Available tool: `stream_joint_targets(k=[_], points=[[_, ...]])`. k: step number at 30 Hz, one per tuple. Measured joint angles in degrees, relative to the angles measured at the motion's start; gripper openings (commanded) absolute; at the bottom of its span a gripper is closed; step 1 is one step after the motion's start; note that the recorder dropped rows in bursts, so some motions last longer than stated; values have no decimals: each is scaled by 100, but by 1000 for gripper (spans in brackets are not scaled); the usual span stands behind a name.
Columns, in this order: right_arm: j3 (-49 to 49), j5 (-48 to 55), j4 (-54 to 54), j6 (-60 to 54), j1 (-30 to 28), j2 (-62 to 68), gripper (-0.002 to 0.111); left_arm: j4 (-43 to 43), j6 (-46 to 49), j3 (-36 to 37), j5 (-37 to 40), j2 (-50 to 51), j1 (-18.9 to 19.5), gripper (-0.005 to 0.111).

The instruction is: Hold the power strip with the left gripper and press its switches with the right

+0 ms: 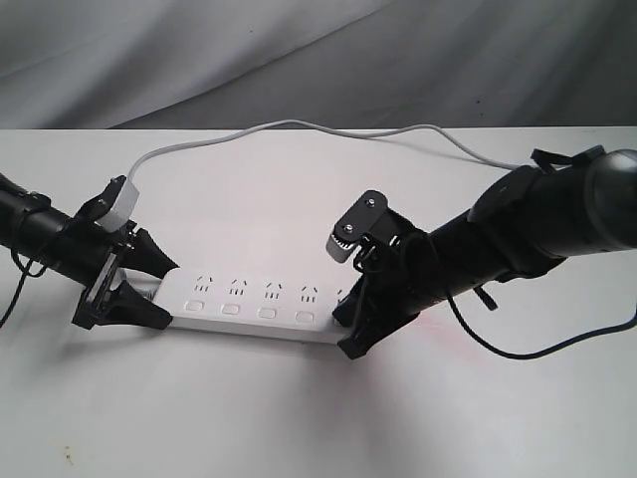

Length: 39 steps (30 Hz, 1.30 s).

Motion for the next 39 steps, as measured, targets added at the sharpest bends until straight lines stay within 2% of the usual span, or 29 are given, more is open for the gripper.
stream_joint_targets(k=[29,39], points=[[-75,-29,414,-280,112,273,0,0,0,0,0,0,0,63],[-64,121,-354,589,-101,197,0,0,0,0,0,0,0,63]])
